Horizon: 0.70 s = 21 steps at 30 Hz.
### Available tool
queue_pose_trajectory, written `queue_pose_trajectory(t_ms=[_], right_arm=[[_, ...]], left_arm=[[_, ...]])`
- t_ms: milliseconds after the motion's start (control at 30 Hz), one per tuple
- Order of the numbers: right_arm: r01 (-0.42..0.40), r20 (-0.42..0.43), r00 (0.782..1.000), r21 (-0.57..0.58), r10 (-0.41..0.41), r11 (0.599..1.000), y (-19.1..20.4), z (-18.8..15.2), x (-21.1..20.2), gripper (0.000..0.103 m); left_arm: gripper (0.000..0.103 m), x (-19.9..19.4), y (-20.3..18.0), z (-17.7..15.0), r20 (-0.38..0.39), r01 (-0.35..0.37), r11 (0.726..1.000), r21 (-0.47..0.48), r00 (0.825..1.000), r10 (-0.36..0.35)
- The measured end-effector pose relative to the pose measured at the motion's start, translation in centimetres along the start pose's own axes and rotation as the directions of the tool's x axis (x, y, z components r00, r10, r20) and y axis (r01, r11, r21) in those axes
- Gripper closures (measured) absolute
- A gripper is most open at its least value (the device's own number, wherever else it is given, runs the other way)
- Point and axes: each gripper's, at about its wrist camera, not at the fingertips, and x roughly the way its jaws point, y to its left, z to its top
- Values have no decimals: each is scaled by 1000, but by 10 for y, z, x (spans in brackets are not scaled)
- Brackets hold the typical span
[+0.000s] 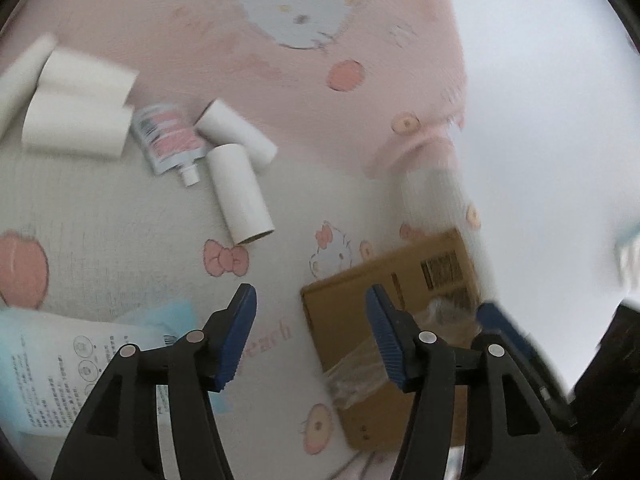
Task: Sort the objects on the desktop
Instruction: 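Move both open tools over the scattered white tubes on the sofa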
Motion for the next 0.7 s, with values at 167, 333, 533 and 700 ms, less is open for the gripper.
queue_pose_trajectory(t_ms=[167, 333, 533, 700], right_arm=[[-27, 19, 999, -6, 27, 1000, 3, 3, 20, 38], [-53, 20, 998, -65, 54, 997, 12, 7, 42, 38], [-78, -2, 997, -93, 78, 993, 17, 11, 75, 38], [-44, -50, 998, -94, 39, 995, 13, 15, 108, 38]], left_arm=[[42, -3, 28, 10, 56, 32, 989, -147, 998, -24], [44, 0, 46, 18, 93, 48, 974, -220, 995, -28], [60, 36, 47, 26, 17, 5, 980, -197, 1000, -1], [61, 51, 56, 35, -3, 27, 971, -236, 1000, -28]])
